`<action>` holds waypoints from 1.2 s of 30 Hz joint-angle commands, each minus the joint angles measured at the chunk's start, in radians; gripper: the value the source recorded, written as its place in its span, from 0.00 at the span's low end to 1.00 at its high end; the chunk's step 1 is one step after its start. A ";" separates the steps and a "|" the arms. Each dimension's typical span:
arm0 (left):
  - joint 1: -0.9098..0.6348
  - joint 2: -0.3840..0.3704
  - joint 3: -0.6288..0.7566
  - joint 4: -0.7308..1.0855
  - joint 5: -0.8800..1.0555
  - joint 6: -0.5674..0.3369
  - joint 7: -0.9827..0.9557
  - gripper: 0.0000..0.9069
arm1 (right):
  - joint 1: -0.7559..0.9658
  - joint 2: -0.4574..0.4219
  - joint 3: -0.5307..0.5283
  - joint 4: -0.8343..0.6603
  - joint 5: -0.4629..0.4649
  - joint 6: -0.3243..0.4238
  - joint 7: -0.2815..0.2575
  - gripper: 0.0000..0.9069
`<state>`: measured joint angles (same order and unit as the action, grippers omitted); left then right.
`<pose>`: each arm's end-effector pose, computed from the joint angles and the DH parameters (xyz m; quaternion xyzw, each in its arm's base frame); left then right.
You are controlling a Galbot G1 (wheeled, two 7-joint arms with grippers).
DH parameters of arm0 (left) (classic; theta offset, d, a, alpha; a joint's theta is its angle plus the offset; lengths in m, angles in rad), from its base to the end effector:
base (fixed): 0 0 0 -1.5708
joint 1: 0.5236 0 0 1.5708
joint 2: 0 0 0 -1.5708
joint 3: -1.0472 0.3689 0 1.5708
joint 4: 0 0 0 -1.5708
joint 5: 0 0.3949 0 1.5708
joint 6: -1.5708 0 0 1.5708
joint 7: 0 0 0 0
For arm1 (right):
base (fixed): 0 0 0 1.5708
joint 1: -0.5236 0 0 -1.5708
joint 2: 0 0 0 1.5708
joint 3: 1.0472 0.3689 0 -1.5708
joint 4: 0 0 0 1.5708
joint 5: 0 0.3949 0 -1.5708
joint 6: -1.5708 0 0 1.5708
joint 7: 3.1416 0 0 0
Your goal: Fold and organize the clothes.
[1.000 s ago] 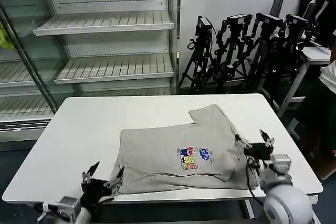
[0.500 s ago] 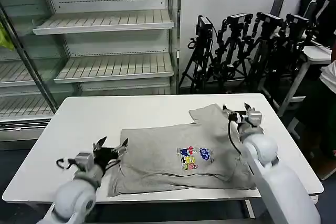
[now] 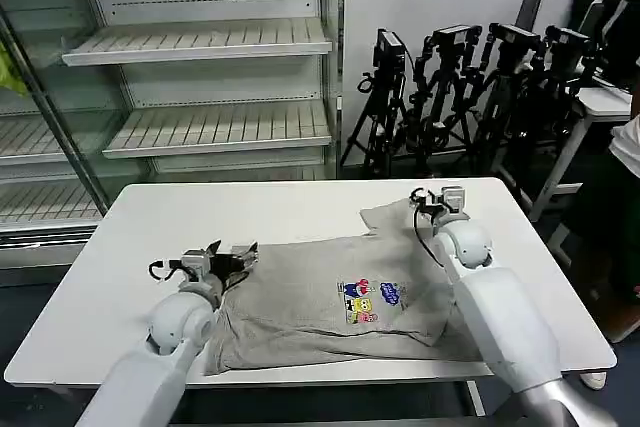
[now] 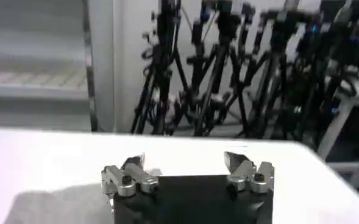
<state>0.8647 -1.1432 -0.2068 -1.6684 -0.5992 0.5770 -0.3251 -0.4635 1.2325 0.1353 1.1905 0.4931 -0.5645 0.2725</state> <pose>0.4310 0.0256 -0.2778 -0.0265 -0.9731 -0.0111 0.2284 0.5766 -0.0401 -0.2572 -0.0288 -0.9709 0.0534 0.2318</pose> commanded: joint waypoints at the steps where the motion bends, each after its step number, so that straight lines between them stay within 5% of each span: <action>1: -0.073 -0.025 0.040 0.103 -0.003 0.003 -0.009 1.00 | 0.044 0.030 -0.028 -0.147 0.013 -0.013 -0.025 1.00; 3: -0.062 -0.026 0.040 0.099 -0.004 0.003 -0.008 1.00 | 0.040 0.031 -0.027 -0.141 0.014 -0.013 -0.027 1.00; 4: -0.056 -0.028 0.039 0.096 -0.010 0.002 -0.008 0.86 | 0.033 0.028 -0.026 -0.134 0.015 -0.013 -0.035 1.00; 5: -0.050 -0.031 0.038 0.093 -0.014 0.002 -0.009 0.60 | 0.029 0.026 -0.026 -0.126 0.016 -0.013 -0.038 1.00; 6: -0.045 -0.033 0.037 0.089 -0.023 0.001 -0.009 0.02 | 0.023 0.023 -0.028 -0.117 0.018 -0.013 -0.038 0.42; 7: -0.040 -0.037 0.036 0.084 -0.026 0.001 -0.009 0.00 | 0.018 0.022 -0.029 -0.113 0.020 -0.013 -0.039 0.16; 8: -0.033 -0.041 0.036 0.081 -0.026 0.001 -0.010 0.01 | 0.015 0.021 -0.030 -0.111 0.021 -0.013 -0.040 0.00; 23: 0.049 -0.048 0.017 0.014 -0.038 0.000 -0.010 0.01 | -0.021 0.012 -0.018 -0.073 0.094 0.016 -0.047 0.00; 36: 0.065 -0.060 -0.019 -0.045 -0.082 -0.121 0.020 0.01 | -0.052 0.001 0.006 0.049 0.137 0.308 -0.007 0.00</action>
<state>0.9234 -1.2030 -0.2203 -1.6837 -0.6668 0.5181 -0.3099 -0.5108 1.2370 0.1305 1.1688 0.6109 -0.4359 0.2555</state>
